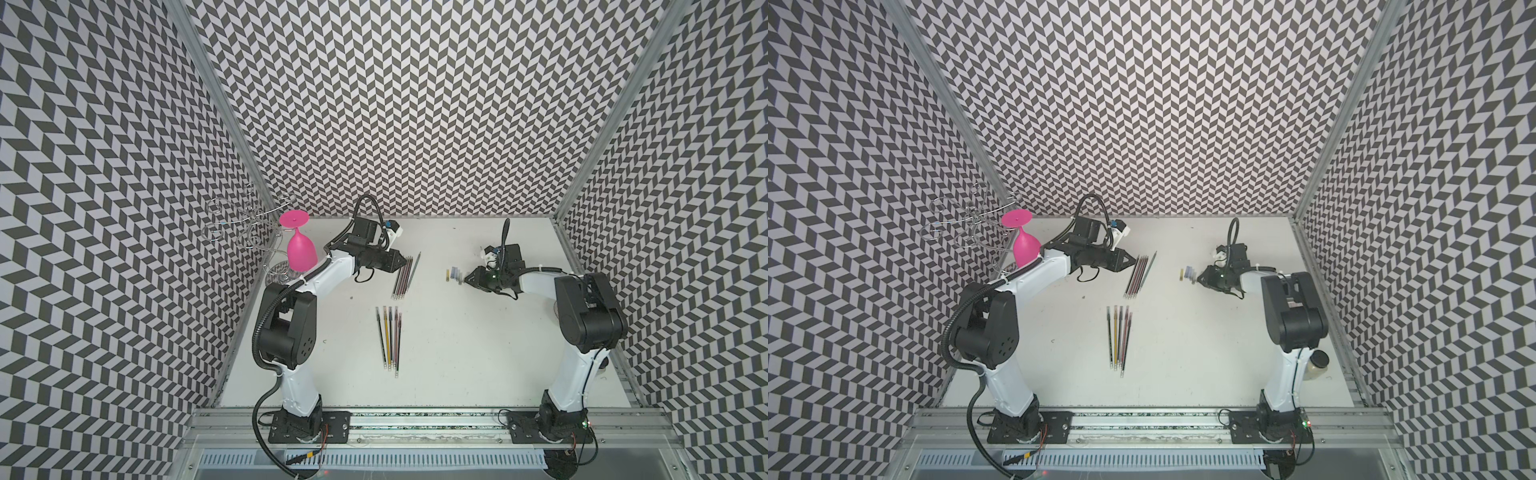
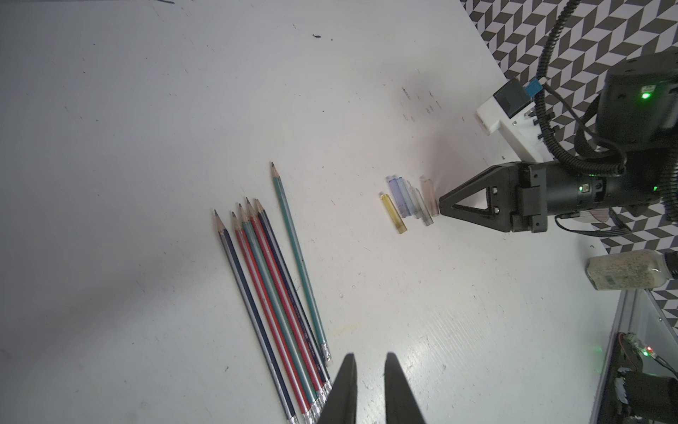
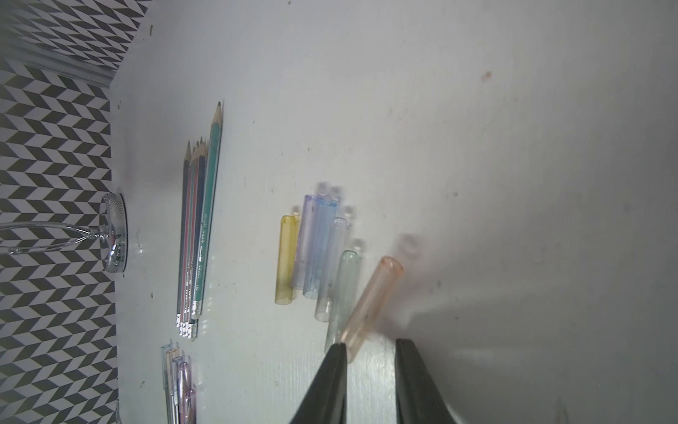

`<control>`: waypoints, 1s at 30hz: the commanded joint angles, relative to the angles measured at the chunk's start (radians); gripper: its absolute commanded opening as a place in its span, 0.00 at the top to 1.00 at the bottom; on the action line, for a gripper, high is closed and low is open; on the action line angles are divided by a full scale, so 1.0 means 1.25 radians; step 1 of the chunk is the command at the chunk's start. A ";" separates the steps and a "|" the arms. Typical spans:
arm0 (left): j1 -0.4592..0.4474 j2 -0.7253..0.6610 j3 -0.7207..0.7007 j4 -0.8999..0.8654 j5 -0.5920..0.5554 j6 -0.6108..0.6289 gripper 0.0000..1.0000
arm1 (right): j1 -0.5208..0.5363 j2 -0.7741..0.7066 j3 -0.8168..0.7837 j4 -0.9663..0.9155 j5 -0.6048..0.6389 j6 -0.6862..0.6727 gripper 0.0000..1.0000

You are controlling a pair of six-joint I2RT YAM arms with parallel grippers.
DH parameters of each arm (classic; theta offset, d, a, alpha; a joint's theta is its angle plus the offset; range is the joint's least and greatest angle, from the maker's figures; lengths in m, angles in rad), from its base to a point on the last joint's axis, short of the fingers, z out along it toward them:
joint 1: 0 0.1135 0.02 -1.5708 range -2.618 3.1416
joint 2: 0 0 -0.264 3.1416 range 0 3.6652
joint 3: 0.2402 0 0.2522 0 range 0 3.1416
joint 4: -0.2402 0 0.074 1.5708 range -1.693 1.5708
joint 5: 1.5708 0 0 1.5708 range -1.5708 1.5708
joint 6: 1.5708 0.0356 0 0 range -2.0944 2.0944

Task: Remove the protective cover of the pencils
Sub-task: Place the protective sleeve at the center of the board.

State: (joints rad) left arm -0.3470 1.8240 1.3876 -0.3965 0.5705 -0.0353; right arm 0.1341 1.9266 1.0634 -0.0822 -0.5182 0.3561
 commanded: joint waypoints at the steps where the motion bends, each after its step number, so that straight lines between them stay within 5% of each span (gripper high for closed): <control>1: -0.002 0.002 -0.002 -0.001 0.011 0.013 0.83 | 0.007 0.012 0.010 0.010 -0.006 -0.011 0.73; 14: -0.003 -0.001 0.002 -0.003 0.007 0.013 0.83 | 0.006 -0.027 -0.015 0.049 0.001 0.007 0.72; 18: -0.001 -0.029 -0.010 0.017 0.003 0.002 0.83 | 0.034 -0.117 -0.057 0.060 0.083 0.008 0.73; 25: 0.017 -0.117 -0.060 0.106 0.003 -0.037 0.83 | 0.274 -0.246 -0.143 0.065 0.237 0.036 0.74; 30: 0.033 -0.166 -0.099 0.159 -0.025 -0.051 0.82 | 0.447 -0.223 -0.142 0.072 0.301 0.102 0.73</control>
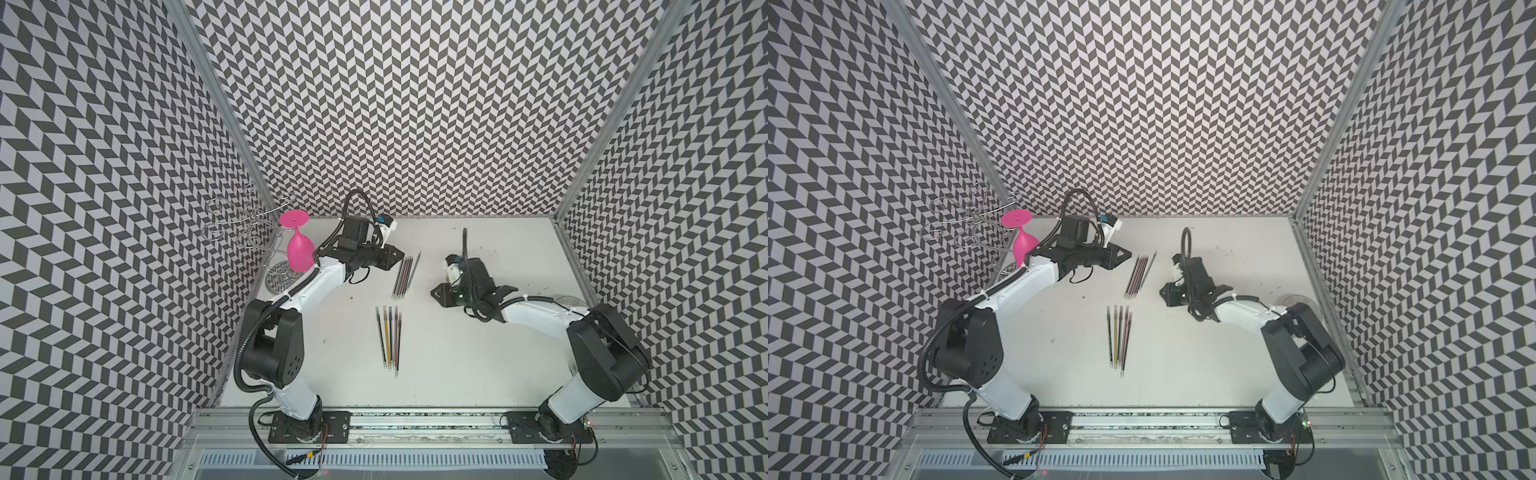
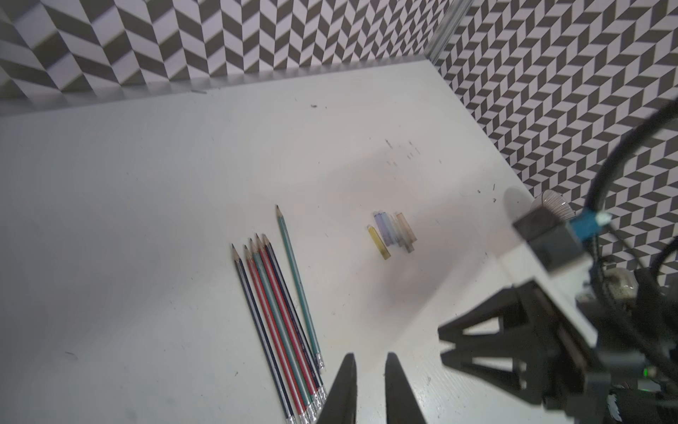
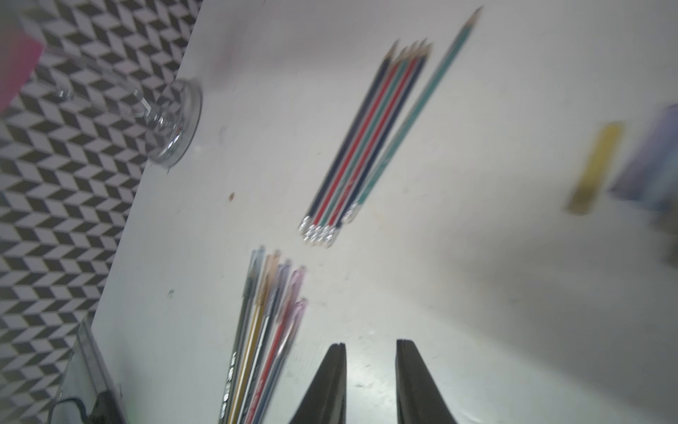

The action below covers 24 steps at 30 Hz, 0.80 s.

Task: Remove the protective cover of the pencils
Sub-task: Place the protective sleeve at the center of the board, then pick up the pencil from the center of the board.

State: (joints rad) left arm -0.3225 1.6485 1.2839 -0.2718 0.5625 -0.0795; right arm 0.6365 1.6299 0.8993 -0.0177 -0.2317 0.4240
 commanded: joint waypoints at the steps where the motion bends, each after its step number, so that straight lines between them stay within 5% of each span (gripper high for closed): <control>1: 0.018 -0.030 -0.021 0.065 -0.025 -0.019 0.82 | 0.074 0.024 -0.007 0.021 0.083 0.070 0.73; 10: 0.072 -0.028 -0.031 0.092 -0.014 -0.061 0.82 | 0.249 0.133 0.139 -0.136 0.278 0.228 0.71; 24: 0.080 -0.023 -0.027 0.085 -0.007 -0.060 0.82 | 0.272 0.261 0.280 -0.237 0.346 0.220 0.71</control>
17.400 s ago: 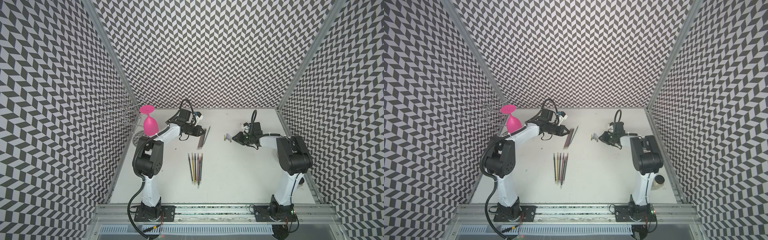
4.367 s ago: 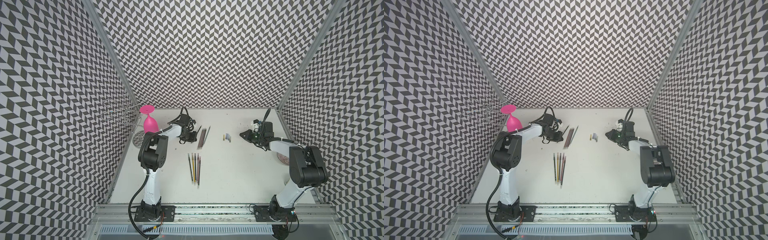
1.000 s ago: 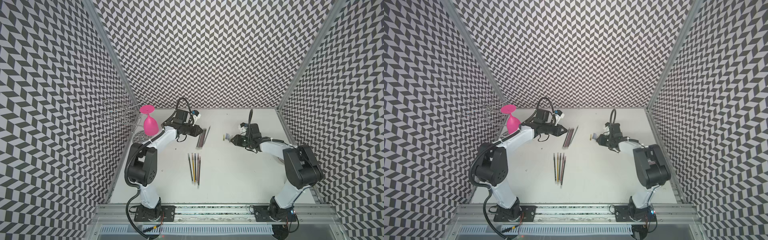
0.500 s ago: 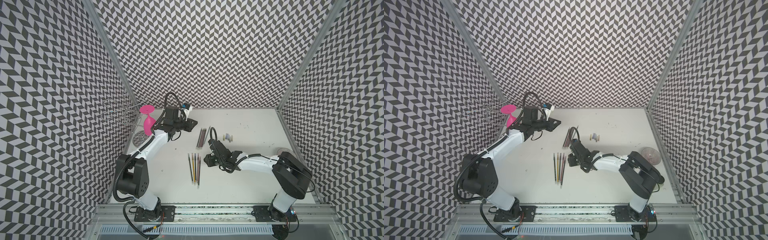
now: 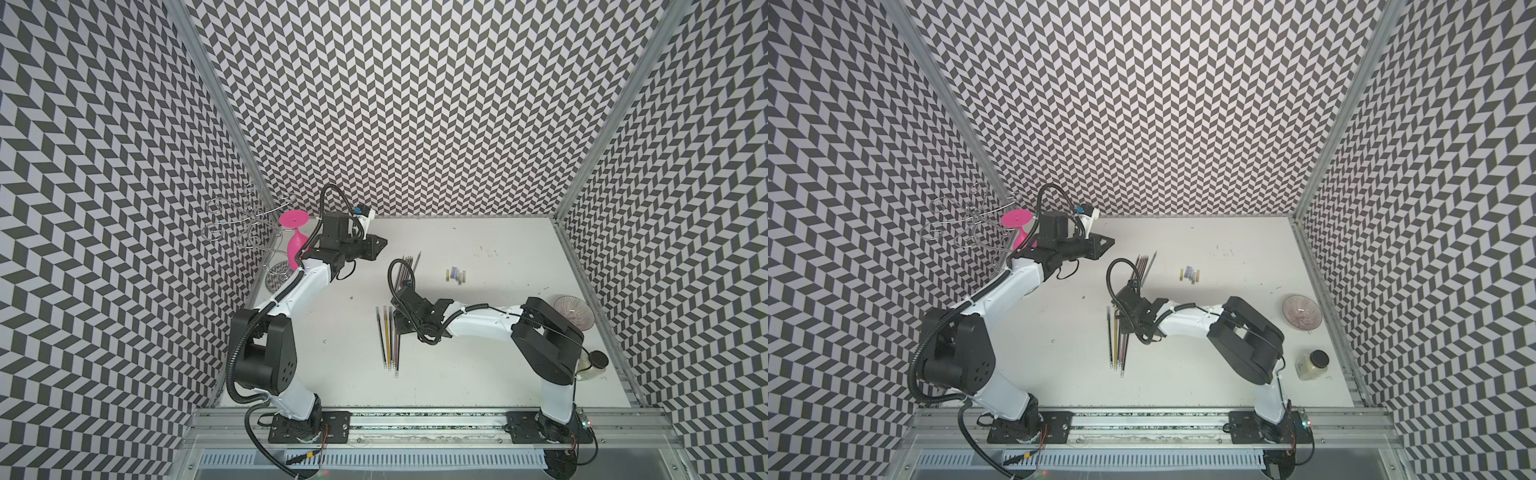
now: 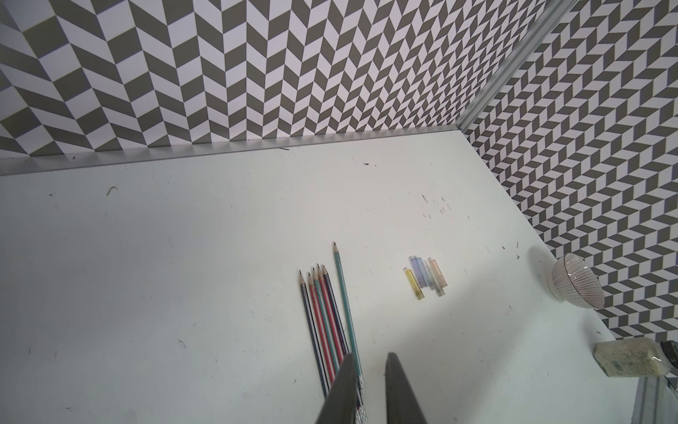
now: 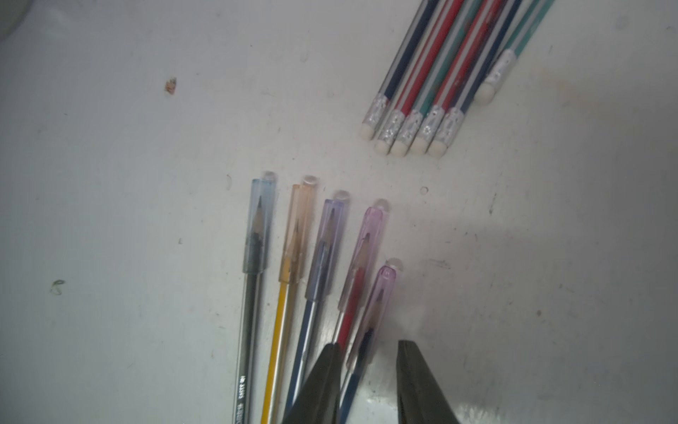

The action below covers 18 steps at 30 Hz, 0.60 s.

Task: Remove the protective cover of the pencils
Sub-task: Pick up the pencil from the center of the board.

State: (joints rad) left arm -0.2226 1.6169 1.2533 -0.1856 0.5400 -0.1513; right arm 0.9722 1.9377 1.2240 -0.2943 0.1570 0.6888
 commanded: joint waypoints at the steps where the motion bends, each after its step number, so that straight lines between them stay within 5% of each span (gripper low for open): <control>1: 0.000 0.002 -0.003 0.016 0.011 -0.004 0.82 | 0.003 0.018 0.023 -0.017 0.036 0.009 0.71; 18: -0.001 0.004 -0.003 0.017 0.015 -0.004 0.83 | 0.003 0.037 0.037 -0.046 0.068 0.010 0.73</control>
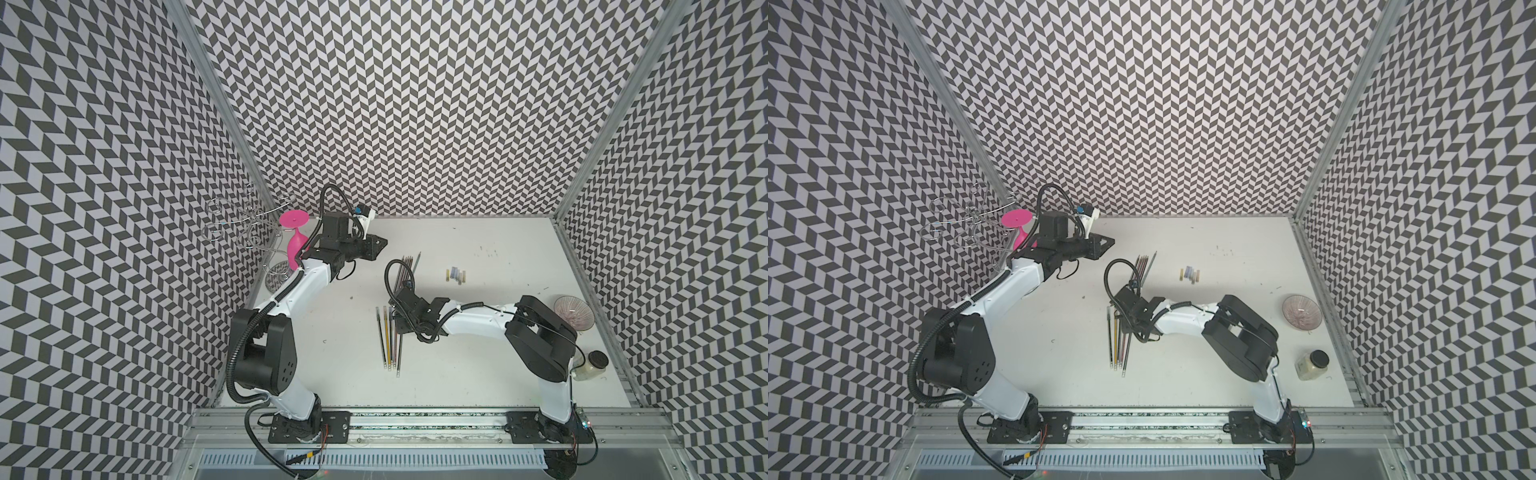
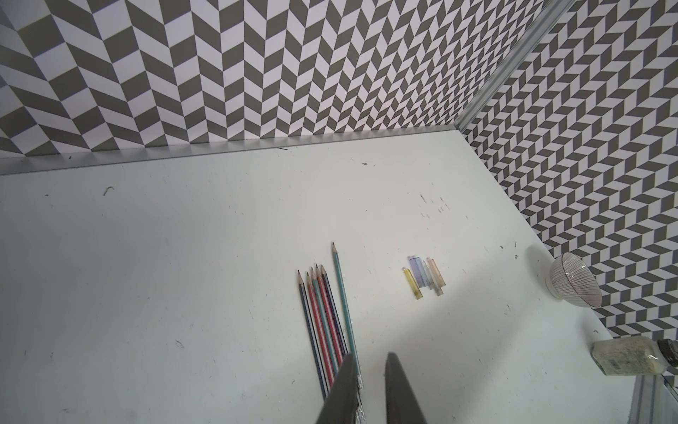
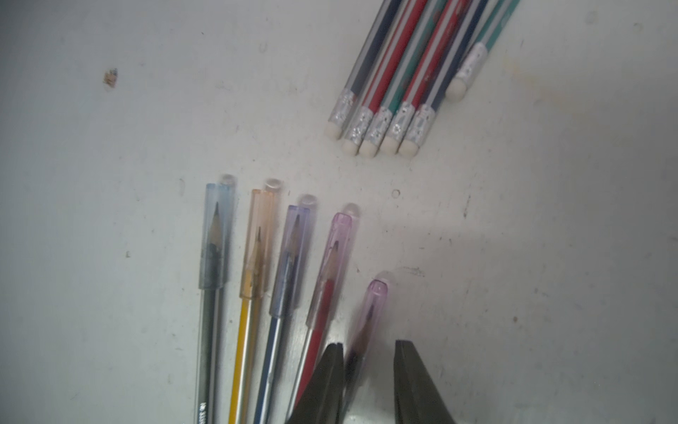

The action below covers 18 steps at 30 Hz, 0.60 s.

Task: Remove the protective cover of the pencils
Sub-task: Pick up the pencil from the center of the board.

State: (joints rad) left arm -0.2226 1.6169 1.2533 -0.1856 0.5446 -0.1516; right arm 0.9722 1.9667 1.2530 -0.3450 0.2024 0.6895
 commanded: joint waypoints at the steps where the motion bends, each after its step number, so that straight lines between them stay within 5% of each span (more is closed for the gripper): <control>1: -0.001 0.004 -0.003 0.017 0.011 -0.005 0.83 | 0.004 0.014 0.015 -0.006 0.033 0.009 0.73; 18: 0.000 0.004 -0.004 0.015 0.006 -0.003 0.83 | 0.006 0.004 -0.047 0.001 0.045 0.042 0.79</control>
State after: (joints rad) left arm -0.2226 1.6176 1.2533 -0.1856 0.5446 -0.1516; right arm 0.9733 1.9705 1.2350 -0.3492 0.2417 0.7105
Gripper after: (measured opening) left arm 0.173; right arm 0.213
